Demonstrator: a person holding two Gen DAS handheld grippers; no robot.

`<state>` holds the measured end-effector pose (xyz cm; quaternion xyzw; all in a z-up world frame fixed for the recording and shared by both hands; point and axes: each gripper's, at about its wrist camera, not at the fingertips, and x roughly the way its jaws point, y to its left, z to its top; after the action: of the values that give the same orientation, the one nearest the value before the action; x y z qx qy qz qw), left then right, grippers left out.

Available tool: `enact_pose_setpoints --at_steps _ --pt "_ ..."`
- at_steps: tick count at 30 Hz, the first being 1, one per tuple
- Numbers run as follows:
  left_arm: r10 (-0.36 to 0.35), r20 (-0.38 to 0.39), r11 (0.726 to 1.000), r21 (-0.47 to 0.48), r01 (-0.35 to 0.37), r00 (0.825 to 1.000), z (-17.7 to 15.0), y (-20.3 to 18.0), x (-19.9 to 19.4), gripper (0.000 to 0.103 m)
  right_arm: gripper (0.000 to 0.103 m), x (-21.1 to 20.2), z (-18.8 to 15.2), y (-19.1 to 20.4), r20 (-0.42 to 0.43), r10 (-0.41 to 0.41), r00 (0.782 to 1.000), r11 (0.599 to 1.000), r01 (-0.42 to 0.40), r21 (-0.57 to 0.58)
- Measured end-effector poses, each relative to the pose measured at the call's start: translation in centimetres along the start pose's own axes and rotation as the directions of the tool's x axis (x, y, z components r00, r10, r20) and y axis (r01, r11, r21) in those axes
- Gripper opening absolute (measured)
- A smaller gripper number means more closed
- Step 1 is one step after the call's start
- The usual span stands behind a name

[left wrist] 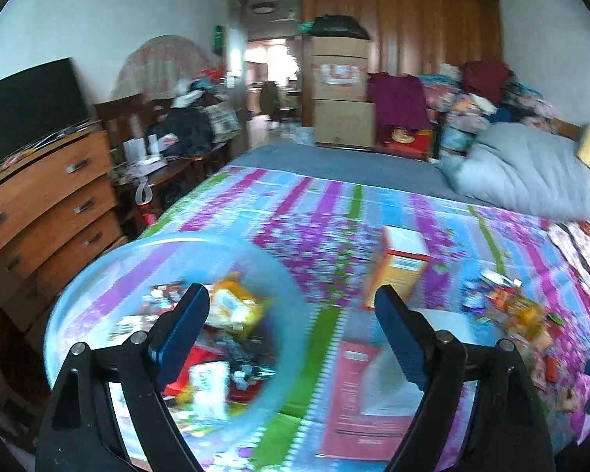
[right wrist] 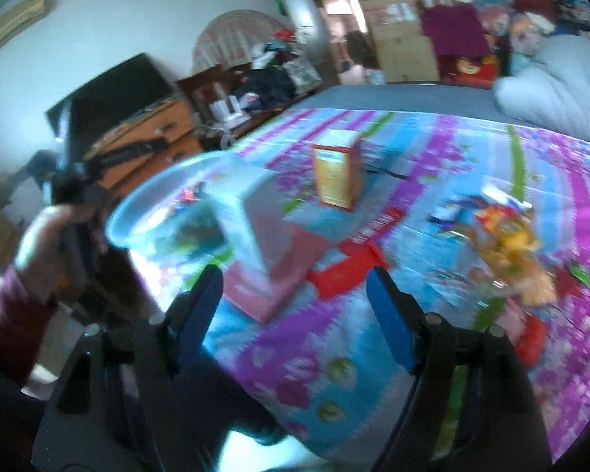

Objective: Organize snacks
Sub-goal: 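Move both open grippers back over the snacks on the bed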

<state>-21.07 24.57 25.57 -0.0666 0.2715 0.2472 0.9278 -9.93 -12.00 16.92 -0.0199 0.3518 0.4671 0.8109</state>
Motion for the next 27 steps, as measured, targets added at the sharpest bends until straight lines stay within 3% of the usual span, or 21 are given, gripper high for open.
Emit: enact_pose_setpoints --at_steps 3,6,9,13,20,27 --pt "-0.113 -0.008 0.988 0.105 0.113 0.994 -0.9 -4.6 -0.5 0.087 0.077 -1.1 -2.2 -4.1 -0.015 -0.085 0.996 0.993 0.086 0.082" --pt "-0.237 -0.047 0.958 0.156 0.241 0.97 -2.0 -8.8 -0.8 0.087 0.077 -2.8 -4.6 -8.7 -0.047 -0.196 0.98 0.965 0.201 0.166" --pt "-0.352 -0.106 0.906 0.21 0.367 0.93 -3.7 -13.6 -0.8 0.087 0.077 -4.0 -6.7 -12.7 -0.106 -0.293 0.95 0.927 0.309 0.211" --pt "-0.445 -0.215 0.844 0.223 0.487 0.869 -6.4 -18.9 0.7 0.087 0.077 -3.7 -8.5 -16.2 -0.18 -0.296 0.938 0.902 0.337 0.269" --pt "-0.442 -0.374 0.809 0.226 0.542 0.816 -11.3 -24.5 3.6 0.087 0.074 -0.5 -8.4 -19.7 -0.182 -0.282 0.942 0.893 0.327 0.311" --pt "-0.455 -0.436 0.77 0.245 0.589 0.777 -14.1 -27.9 4.7 0.087 0.054 4.6 -8.0 -24.4 -0.253 -0.283 0.925 0.862 0.361 0.356"
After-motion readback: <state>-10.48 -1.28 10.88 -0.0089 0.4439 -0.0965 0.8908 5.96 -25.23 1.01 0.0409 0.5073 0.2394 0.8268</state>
